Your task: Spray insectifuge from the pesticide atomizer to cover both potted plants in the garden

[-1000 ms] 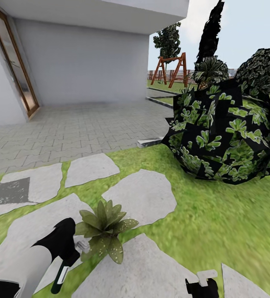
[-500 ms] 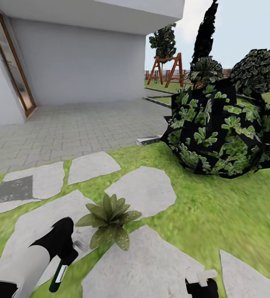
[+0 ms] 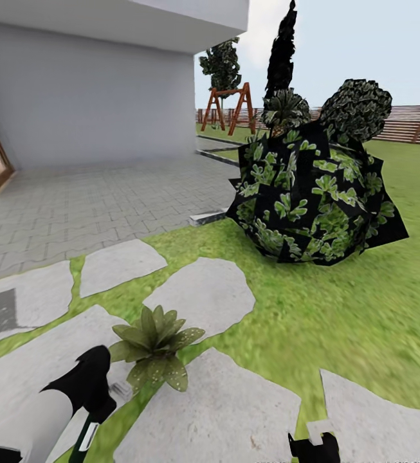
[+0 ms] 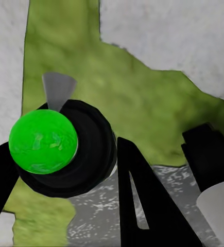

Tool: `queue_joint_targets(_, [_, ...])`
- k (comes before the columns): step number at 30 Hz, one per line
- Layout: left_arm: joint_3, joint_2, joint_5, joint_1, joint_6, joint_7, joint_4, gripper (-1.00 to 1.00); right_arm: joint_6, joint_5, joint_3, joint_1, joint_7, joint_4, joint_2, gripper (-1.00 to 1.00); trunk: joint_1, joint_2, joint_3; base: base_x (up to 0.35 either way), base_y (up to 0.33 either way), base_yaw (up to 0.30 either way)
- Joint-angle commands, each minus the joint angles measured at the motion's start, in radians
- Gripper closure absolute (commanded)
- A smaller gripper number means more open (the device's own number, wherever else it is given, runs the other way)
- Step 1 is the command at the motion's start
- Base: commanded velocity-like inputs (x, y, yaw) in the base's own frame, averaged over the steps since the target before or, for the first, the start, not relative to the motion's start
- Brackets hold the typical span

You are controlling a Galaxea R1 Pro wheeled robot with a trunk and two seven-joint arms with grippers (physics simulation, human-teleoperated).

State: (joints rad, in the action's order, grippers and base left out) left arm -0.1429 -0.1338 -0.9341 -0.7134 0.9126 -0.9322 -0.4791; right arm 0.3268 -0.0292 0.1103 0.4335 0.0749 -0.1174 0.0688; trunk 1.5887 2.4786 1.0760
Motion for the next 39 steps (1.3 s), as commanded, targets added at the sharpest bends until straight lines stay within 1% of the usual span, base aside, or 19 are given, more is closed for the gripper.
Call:
queue_joint_targets(1, [-0.004,-0.003,-0.007,0.001,0.000,-0.008,-0.001,1.00,0.002,-0.003,0.008,0.001,0.008,0.001,0.000,-1.00,0.000,0.000,0.001,0.000,0.000,-0.045])
queue_joint_targets(4, [-0.003,-0.013,-0.007,0.015,-0.003,0.004,-0.004,1.00,0.002,-0.003,0.008,0.001,0.008,0.001,0.000,-1.00,0.000,0.000,0.001,-0.005,0.000,-0.017])
queue_joint_targets(6, [0.006,-0.017,-0.006,0.038,-0.031,0.017,-0.016,1.00,0.003,-0.003,0.008,0.001,0.008,0.001,0.000,-1.00,0.000,0.000,0.001,-0.204,0.000,-0.002])
queue_joint_targets(9, [0.012,-0.019,-0.006,0.043,-0.062,0.036,-0.020,1.00,0.003,-0.003,0.008,0.001,0.008,0.001,0.000,-1.00,0.000,0.000,0.001,-0.293,0.046,-0.001])
queue_joint_targets(14, [0.017,-0.016,-0.005,0.045,-0.155,0.050,-0.022,1.00,0.003,-0.003,0.009,0.001,0.008,0.001,0.000,-1.00,0.000,0.000,0.001,-0.301,0.169,0.000])
queue_joint_targets(15, [0.023,-0.016,-0.005,0.045,-0.180,0.050,-0.022,1.00,0.003,-0.003,0.008,0.001,0.008,0.001,0.000,-1.00,0.000,0.000,0.001,-0.218,0.254,0.000])
queue_joint_targets(16, [0.038,-0.016,-0.005,0.045,-0.199,0.050,-0.022,1.00,0.003,-0.003,0.009,0.001,0.008,0.001,0.000,-1.00,0.000,0.000,0.001,-0.157,0.278,0.000])
queue_joint_targets(18, [0.105,-0.016,-0.006,0.045,-0.249,0.051,-0.022,1.00,0.003,-0.003,0.008,0.001,0.008,0.001,0.000,-1.00,0.000,0.000,0.001,-0.066,0.311,0.000])
queue_joint_targets(19, [0.159,-0.016,-0.006,0.045,-0.273,0.054,-0.022,1.00,0.003,-0.003,0.007,0.001,0.008,0.001,0.000,-1.00,0.000,0.000,0.001,-0.021,0.329,0.000])
queue_joint_targets(20, [0.185,-0.016,-0.006,0.045,-0.282,0.065,-0.022,1.00,0.003,-0.002,0.008,0.001,0.008,0.001,0.000,-1.00,0.000,0.000,0.001,0.004,0.332,0.000])
queue_joint_targets(21, [0.200,-0.014,-0.006,0.045,-0.287,0.081,-0.022,1.00,0.003,-0.002,0.008,0.001,0.008,0.001,0.000,-1.00,0.000,0.000,0.001,0.046,0.334,0.000])
queue_joint_targets(23, [0.212,-0.011,-0.005,0.045,-0.290,0.104,-0.023,1.00,0.003,-0.002,0.008,0.001,0.008,0.001,0.000,-1.00,0.000,0.000,0.001,0.074,0.336,-0.036])
queue_joint_targets(26, [0.217,-0.006,-0.005,0.045,-0.291,0.114,-0.023,1.00,0.003,-0.002,0.008,0.001,0.008,0.001,0.000,-1.00,0.000,0.000,0.001,0.097,0.336,-0.218])
queue_joint_targets(34, [0.218,-0.004,-0.004,0.045,-0.291,0.114,-0.022,1.00,0.003,-0.002,0.007,0.001,0.008,0.001,0.000,-1.00,0.000,0.000,0.001,0.064,0.337,-0.285])
queue_joint_targets(37, [0.214,-0.008,-0.004,0.041,-0.284,0.100,-0.022,1.00,0.002,-0.002,0.006,0.001,0.008,0.000,0.002,-1.00,0.000,0.000,0.001,0.131,0.337,-0.291])
queue_joint_targets(39, [0.207,-0.005,-0.013,0.033,-0.276,0.079,-0.022,1.00,0.003,-0.002,0.006,0.001,0.008,0.000,0.002,-1.00,0.000,0.000,0.001,0.136,0.337,-0.291])
